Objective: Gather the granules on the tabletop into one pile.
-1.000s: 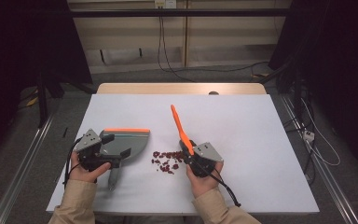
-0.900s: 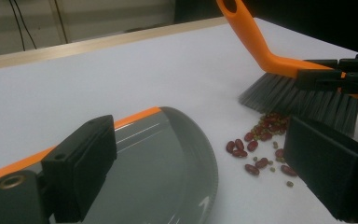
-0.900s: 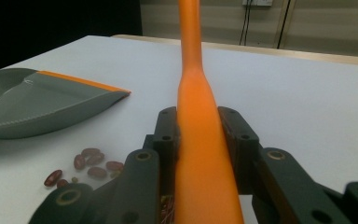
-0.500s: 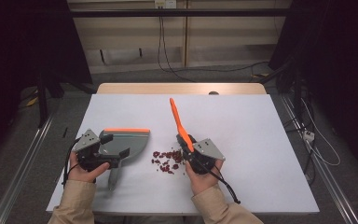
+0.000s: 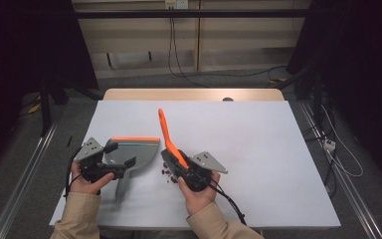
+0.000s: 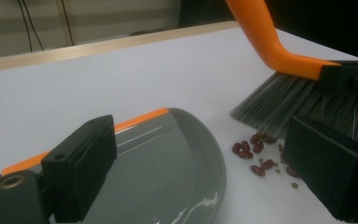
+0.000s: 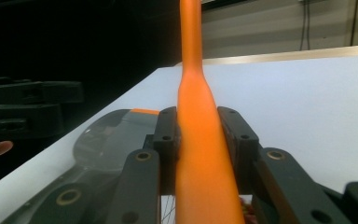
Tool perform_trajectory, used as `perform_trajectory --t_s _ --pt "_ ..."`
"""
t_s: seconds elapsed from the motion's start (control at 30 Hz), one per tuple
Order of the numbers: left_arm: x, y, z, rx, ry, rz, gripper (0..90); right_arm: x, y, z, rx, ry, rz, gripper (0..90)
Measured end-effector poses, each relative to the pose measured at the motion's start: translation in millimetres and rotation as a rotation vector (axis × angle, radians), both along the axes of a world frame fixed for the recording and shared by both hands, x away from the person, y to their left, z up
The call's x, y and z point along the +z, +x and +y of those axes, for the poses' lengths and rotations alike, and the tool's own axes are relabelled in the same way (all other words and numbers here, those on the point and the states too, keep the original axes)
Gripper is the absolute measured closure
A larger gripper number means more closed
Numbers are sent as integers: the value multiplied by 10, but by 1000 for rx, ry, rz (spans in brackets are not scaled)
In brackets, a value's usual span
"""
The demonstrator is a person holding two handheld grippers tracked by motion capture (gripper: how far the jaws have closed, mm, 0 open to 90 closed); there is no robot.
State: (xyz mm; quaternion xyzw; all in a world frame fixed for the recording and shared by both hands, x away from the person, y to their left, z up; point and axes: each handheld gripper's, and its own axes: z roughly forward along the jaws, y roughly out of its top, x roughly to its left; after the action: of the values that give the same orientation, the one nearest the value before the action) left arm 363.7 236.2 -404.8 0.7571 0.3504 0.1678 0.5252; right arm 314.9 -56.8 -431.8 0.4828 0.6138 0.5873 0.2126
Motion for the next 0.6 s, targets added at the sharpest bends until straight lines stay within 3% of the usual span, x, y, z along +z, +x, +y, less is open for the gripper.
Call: perform_trajectory --t_s 0.13,0.37,0.5,0.6 --pt "0 -3 0 -1 1 0 97 -39 -8 113 23 -17 12 709" --pt "-2 2 -7 -3 5 -2 97 -151 -40 247 63 2 61 709" --pt "6 -2 -2 -2 7 -4 97 -245 -11 261 46 -50 75 709" --pt "2 -1 -1 -2 8 -3 97 -259 45 154 15 -31 123 706"
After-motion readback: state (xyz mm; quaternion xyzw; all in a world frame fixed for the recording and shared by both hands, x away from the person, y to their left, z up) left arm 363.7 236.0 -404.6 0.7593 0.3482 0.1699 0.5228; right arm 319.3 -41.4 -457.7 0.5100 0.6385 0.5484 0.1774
